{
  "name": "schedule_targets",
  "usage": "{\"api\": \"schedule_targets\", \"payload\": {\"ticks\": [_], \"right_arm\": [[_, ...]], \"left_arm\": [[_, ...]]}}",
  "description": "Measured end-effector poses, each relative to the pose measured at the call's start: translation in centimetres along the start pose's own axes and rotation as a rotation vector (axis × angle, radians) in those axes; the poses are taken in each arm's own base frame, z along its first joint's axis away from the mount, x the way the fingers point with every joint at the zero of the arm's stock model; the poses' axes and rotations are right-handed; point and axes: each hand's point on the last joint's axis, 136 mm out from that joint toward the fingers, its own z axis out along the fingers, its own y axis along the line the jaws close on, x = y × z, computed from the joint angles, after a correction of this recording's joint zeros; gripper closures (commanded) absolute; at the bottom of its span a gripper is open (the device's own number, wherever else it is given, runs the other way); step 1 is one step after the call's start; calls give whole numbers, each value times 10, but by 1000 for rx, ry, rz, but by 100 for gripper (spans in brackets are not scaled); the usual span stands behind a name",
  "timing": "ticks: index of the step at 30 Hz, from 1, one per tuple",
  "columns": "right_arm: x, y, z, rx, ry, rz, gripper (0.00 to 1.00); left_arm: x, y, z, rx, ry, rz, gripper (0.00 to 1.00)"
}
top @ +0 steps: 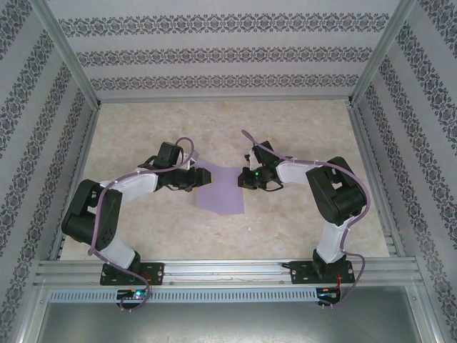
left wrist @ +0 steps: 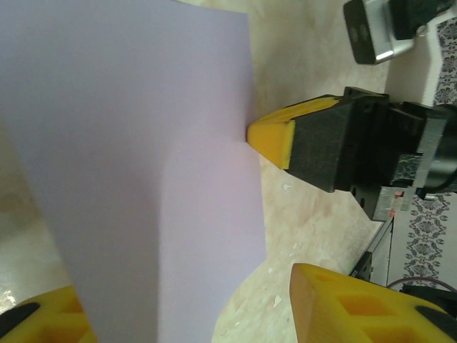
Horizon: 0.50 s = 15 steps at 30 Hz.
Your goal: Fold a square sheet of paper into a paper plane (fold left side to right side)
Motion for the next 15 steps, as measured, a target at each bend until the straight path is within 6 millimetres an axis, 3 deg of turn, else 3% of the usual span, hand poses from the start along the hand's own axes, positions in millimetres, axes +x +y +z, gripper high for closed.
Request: {"api": "schedule_targets", "payload": {"ticks": [8, 15], "right_arm": [[1, 1, 1, 1, 0, -13, 99], [0, 2, 1, -2, -3, -15, 99]], "left_arm": [[3, -7, 2, 3, 9, 13, 45], [5, -21, 18, 29, 39, 45, 44]]}}
